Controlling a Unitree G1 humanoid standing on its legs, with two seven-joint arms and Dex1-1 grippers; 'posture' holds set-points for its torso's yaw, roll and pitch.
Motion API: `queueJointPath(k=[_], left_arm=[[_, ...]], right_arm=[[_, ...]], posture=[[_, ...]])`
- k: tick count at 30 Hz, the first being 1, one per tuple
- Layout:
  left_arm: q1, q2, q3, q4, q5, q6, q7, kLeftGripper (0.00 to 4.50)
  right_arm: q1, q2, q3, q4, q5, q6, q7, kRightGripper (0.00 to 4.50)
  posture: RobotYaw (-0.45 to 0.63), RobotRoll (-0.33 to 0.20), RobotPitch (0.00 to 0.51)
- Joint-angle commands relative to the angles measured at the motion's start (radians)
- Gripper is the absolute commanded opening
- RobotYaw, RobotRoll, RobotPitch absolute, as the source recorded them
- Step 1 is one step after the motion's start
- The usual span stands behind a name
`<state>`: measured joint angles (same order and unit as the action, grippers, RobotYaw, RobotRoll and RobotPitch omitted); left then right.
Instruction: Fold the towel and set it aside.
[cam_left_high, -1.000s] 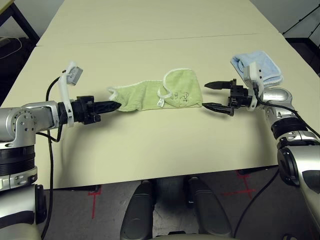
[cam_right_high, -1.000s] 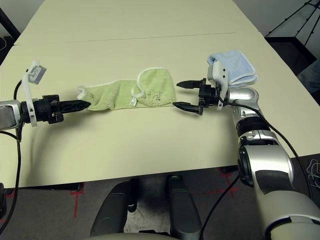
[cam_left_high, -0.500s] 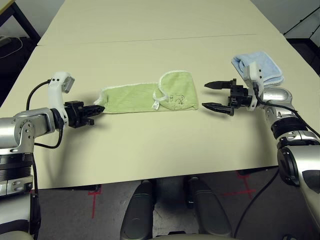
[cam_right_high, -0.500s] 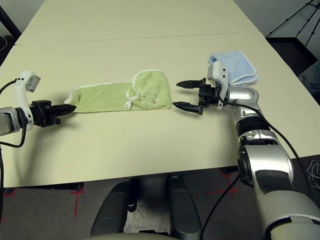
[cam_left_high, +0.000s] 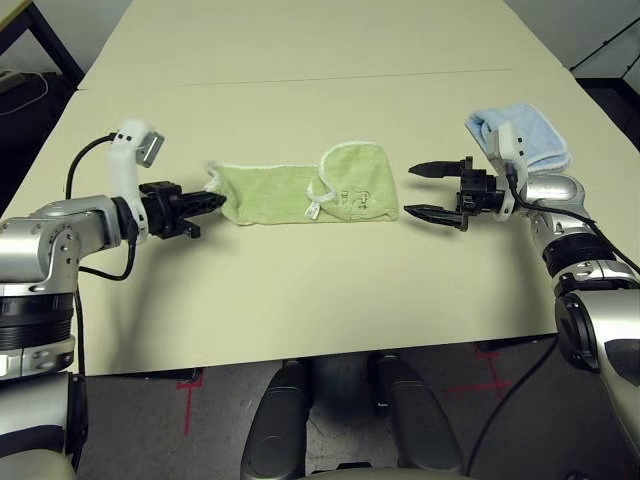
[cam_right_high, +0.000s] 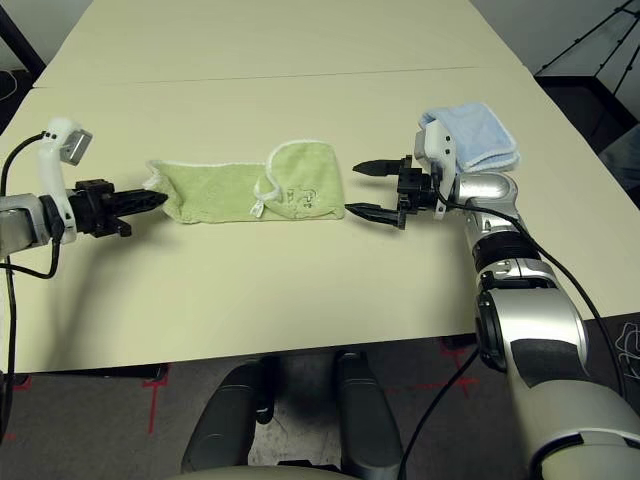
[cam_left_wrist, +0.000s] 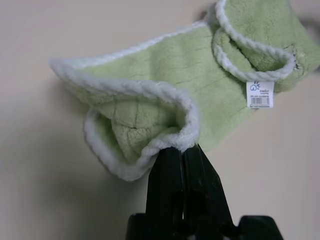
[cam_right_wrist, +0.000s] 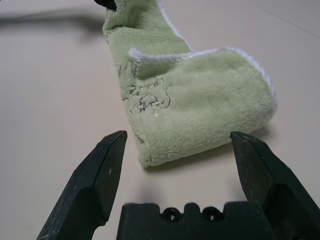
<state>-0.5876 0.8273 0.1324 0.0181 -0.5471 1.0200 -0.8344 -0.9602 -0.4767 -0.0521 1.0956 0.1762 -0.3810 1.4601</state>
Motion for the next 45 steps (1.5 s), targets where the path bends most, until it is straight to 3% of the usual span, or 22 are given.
queueJointPath(k=[1,12,20,27,45], left_arm=[[-0.056,-0.028,-0.026,-0.047,-0.032,0.029,-0.007,0.01],[-0.238,-0.158,-0.097,-0.079,-0.081,0.082,-0.001,0.01],[-0.287,-0.196,-0.205,-0.03,-0.038,0.01,-0.048,0.01],[-0.372,-0.31,-0.235,0.087,0.025,-0.067,-0.014,0.01],[-0.407,-0.401,-0.363,0.188,0.138,-0.145,-0.074,0.01]], right_arm=[[0.004,-0.012,-0.004,-0.002,-0.006,-0.006,-0.003,4.5],[0.007,-0.034,-0.004,0.01,-0.012,-0.002,-0.017,4.5],[0.008,-0.036,-0.003,0.009,-0.013,-0.004,-0.026,4.5],[0.012,-0.034,-0.004,0.007,-0.015,-0.005,-0.027,4.5],[0.023,-0.037,-0.006,0.002,-0.015,-0.004,-0.034,4.5]], posture=[[0.06,0.0,0.163],[0.06,0.0,0.157],[0.06,0.0,0.162],[0.05,0.0,0.165],[0.05,0.0,0.166]])
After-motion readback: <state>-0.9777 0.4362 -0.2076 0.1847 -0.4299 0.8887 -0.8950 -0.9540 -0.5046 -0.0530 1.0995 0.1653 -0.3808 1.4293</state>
